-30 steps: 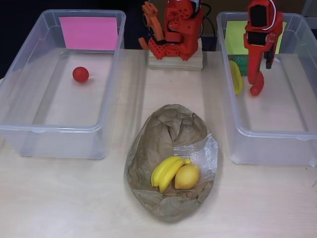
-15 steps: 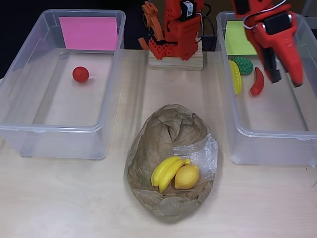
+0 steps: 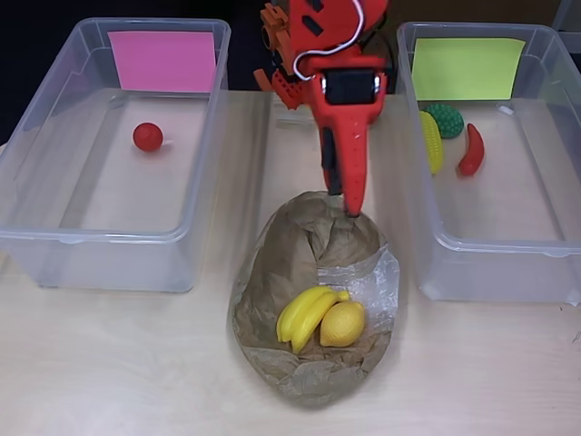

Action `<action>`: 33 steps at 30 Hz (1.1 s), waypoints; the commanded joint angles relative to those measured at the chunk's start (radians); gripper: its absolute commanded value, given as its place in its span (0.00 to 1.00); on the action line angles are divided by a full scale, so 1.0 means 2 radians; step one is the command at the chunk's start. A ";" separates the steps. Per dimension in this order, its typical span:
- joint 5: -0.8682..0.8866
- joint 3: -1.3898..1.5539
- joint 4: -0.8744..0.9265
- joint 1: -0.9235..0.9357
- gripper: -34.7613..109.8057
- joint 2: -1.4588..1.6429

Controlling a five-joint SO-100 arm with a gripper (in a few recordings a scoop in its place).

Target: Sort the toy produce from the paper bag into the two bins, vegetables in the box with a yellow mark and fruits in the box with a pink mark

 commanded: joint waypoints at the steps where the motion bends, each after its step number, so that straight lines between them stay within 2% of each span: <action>1: -0.031 -0.012 0.004 0.025 0.49 -0.041; 11: -0.075 -0.110 -0.003 0.031 0.50 -0.261; 26: -0.090 -0.224 -0.006 0.035 0.49 -0.413; 30: -0.084 -0.257 -0.005 0.037 0.44 -0.449; 33: -0.073 -0.268 -0.005 0.037 0.36 -0.454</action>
